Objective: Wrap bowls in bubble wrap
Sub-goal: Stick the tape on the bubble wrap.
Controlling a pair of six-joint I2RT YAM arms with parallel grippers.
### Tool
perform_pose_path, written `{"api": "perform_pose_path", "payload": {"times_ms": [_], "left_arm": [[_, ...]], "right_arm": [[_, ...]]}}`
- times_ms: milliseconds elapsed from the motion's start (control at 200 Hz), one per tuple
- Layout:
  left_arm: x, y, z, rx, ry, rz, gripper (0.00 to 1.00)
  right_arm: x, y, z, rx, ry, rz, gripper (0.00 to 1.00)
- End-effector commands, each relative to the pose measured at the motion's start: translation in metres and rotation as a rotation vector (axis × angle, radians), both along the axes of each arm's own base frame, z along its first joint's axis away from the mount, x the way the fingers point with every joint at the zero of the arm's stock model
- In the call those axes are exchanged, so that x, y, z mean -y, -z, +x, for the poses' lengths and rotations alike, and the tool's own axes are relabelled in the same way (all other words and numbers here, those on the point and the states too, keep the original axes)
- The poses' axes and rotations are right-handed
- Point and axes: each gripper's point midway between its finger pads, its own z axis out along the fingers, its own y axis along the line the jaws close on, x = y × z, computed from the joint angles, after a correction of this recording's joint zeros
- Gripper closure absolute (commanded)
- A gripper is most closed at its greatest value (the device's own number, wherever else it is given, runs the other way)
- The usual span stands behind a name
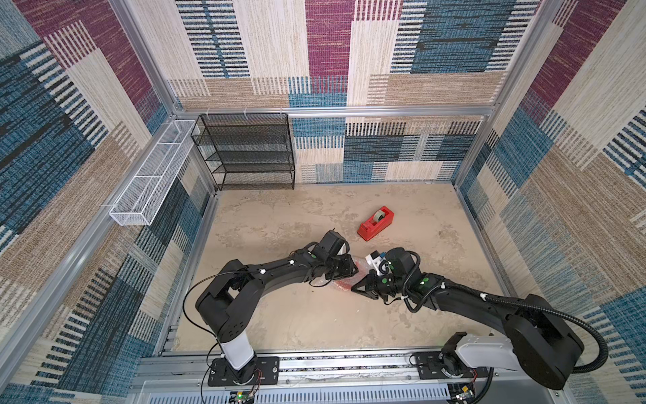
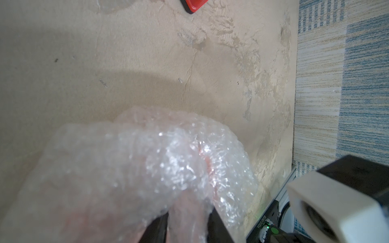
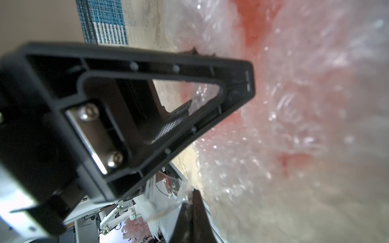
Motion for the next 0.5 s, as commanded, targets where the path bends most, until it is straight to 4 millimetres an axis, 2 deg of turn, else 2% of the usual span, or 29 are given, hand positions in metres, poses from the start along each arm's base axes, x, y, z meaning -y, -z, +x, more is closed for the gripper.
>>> {"api": "perform_pose_path", "payload": {"times_ms": [0, 215, 496], "left_arm": [[0.0, -0.003, 0.003, 0.002, -0.016, -0.001, 0.67], [0.001, -0.002, 0.003, 0.002, -0.016, 0.001, 0.67], [-0.002, 0.0, 0.001, 0.0, -0.018, 0.003, 0.67]], "right_arm": [[-0.004, -0.001, -0.004, 0.015, -0.04, 0.021, 1.0], [-0.003, 0.009, -0.013, -0.006, -0.057, 0.008, 1.0], [-0.013, 0.002, 0.0, 0.033, -0.083, -0.006, 1.0]]}}
